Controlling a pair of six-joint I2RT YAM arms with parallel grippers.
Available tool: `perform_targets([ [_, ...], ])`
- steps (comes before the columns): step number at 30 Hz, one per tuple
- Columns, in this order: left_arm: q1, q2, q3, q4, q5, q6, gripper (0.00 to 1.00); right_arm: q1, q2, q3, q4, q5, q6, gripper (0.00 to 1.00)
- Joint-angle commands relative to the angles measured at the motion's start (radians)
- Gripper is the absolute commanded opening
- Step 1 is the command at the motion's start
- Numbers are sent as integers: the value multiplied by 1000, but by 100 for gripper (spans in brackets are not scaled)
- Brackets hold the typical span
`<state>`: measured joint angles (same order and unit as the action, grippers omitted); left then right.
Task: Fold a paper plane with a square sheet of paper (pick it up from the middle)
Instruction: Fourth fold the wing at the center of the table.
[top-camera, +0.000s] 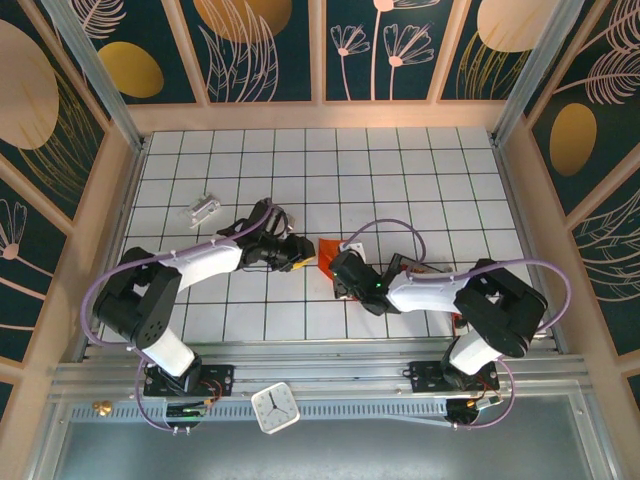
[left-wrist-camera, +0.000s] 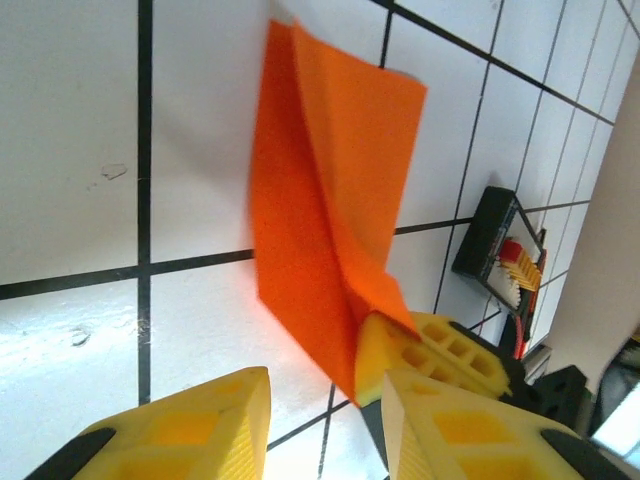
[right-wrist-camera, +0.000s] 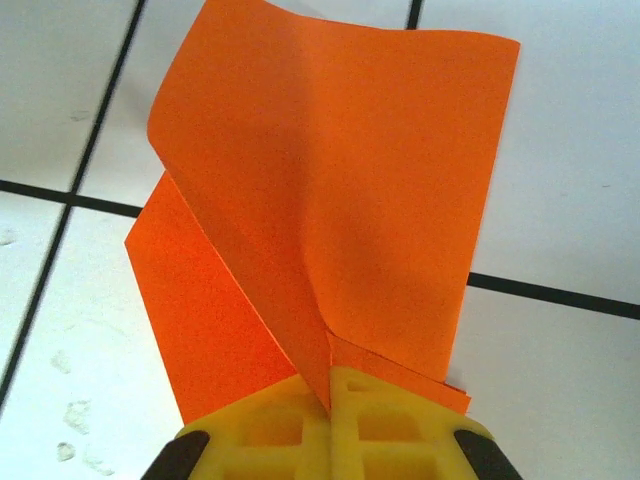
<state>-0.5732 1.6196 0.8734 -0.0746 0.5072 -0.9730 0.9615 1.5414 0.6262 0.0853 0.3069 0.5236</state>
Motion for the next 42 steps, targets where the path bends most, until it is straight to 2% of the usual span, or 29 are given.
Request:
perform_targets([
  [1,7,-31,1,4,-2,-29,34,-11,-49,-46,114,-92,28,0],
  [13,3,-96,-142,141,-9,-118,27,-42,-83,-189,358,-212,76,0],
  [25,-41,-71,-195,257,11,-164,21,-59,-60,-271,484,-276,218,0],
  [42,-78,-11,-225,347,25,-181,20,-103,-47,-376,629,-345,392,1],
])
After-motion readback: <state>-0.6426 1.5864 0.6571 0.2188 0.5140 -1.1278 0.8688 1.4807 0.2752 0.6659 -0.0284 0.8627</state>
